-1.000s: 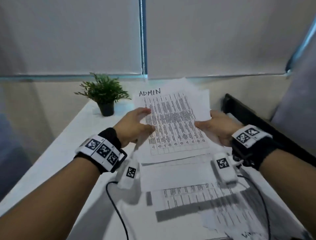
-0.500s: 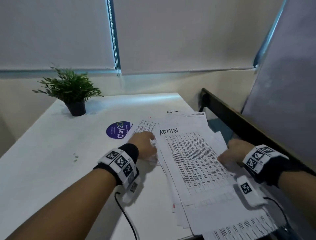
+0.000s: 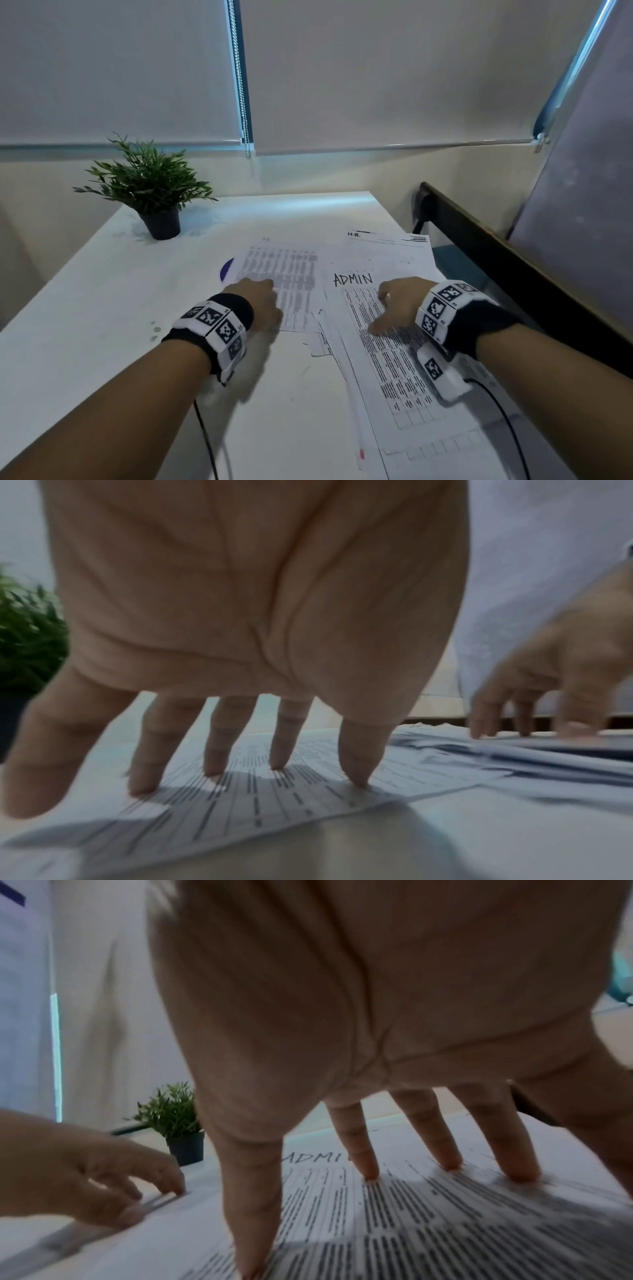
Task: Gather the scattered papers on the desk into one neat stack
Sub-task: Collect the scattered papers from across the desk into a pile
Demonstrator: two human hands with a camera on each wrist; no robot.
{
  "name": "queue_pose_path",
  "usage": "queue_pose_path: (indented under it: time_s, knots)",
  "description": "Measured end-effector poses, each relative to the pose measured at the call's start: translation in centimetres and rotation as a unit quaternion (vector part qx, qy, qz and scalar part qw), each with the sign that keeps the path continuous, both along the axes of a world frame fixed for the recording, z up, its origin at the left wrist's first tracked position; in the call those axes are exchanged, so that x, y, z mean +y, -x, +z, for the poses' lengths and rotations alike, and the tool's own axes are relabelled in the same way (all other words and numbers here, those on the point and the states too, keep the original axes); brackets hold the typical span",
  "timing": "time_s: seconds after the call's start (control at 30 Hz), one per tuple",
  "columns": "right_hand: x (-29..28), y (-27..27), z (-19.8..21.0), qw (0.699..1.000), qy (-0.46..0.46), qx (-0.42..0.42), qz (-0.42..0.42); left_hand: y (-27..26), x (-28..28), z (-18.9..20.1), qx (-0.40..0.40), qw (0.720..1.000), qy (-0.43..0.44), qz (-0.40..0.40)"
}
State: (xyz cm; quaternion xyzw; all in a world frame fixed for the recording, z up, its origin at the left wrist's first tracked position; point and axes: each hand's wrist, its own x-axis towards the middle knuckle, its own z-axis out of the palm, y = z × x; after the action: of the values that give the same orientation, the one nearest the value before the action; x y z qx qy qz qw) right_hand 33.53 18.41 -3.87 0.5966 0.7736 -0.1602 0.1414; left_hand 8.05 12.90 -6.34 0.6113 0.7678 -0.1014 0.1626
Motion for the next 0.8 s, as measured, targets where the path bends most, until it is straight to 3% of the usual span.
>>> queue_pose_path:
  time_s: [0.17, 0.37, 0.53, 0.8]
  knots:
    - [1.3, 0.1, 0.2, 0.999, 0.013, -0.033, 0.032, 3.6, 0.1, 0.5, 0.011, 0.998, 0.011, 0.068]
    - [9.0, -3.3, 1.0, 0.995, -0.072, -0.003, -0.067, 3.5, 2.0, -0.4, -0.011, 0.995, 0.021, 0.1]
    - [16.2, -7.0, -1.6, 0.994, -0.038, -0.015, -0.098, 3.0, 4.7, -1.8, -0.018, 0.993, -0.01, 0.115]
    - [18.5, -5.8, -2.7, 0.99, -0.057, 0.033, -0.123, 0.8, 9.2, -2.1, -0.027, 0.989, -0.011, 0.143]
